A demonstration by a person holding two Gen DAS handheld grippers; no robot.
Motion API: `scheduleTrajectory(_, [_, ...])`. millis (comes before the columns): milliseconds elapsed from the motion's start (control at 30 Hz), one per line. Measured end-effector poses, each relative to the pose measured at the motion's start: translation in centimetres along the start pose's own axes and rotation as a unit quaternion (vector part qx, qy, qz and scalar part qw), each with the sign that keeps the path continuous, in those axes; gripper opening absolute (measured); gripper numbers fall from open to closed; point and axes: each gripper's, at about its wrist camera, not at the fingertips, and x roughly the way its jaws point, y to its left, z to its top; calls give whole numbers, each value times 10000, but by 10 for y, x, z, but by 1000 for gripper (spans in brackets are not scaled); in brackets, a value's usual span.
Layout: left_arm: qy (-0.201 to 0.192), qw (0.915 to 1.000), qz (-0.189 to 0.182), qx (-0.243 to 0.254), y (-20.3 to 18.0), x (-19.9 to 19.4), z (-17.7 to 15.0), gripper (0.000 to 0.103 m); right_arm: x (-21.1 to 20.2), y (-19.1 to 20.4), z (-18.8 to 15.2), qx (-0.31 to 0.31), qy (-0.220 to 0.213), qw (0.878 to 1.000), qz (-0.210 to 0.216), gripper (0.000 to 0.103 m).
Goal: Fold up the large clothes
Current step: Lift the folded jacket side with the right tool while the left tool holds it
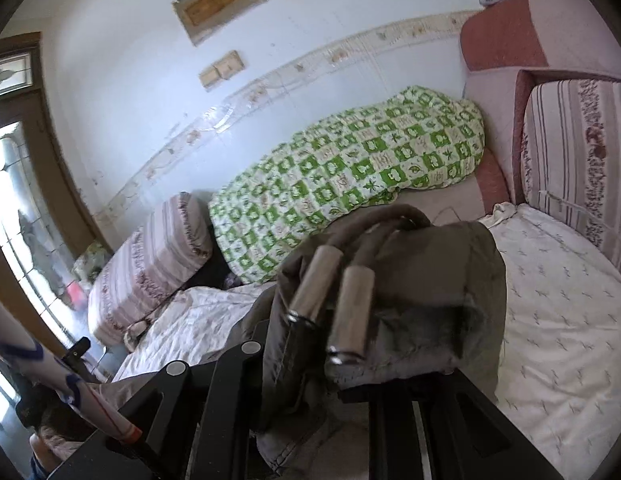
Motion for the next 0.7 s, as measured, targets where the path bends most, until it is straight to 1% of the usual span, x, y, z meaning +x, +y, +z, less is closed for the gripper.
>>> scheduleTrajectory(33, [16, 10000, 36, -76, 3, 10, 6, 46, 11, -2, 4, 32, 41, 10000, -41, 17])
scheduleTrajectory(67, [23, 9998, 109, -173, 7, 24, 15, 47, 26, -5, 10, 82, 94, 9999, -108, 17])
scheduleTrajectory(133, [-25, 9985, 407, -361, 17, 49, 33, 47, 51, -13, 19, 218, 144, 9993, -254, 17])
scheduleTrajectory(233, [-91, 9968, 585, -533, 31, 73, 53, 47, 91, -31, 30, 463, 287, 9973, -487, 17])
scheduleTrajectory(333, [-147, 9963, 662, -535, 37, 83, 61, 47, 126, -48, 36, 635, 491, 9945, -675, 18])
scheduleTrajectory(467, [-151, 9973, 550, -467, 36, 89, 56, 47, 174, -74, 38, 923, 790, 9888, -871, 18])
scheduleTrajectory(567, [103, 9992, 196, -335, 22, 99, 41, 47, 205, -88, 34, 1037, 1019, 9839, -1035, 19])
scheduleTrajectory(600, [205, 9994, 96, -255, 14, 103, 34, 47, 212, -90, 32, 1055, 1066, 9826, -1092, 21])
scheduleTrajectory(633, [308, 9994, -59, -165, 5, 108, 27, 47, 221, -93, 29, 1107, 1125, 9808, -1146, 25])
scheduleTrajectory(700, [440, 9988, -215, -6, -13, 115, 14, 47, 234, -98, 26, 1182, 1300, 9784, -1086, 32])
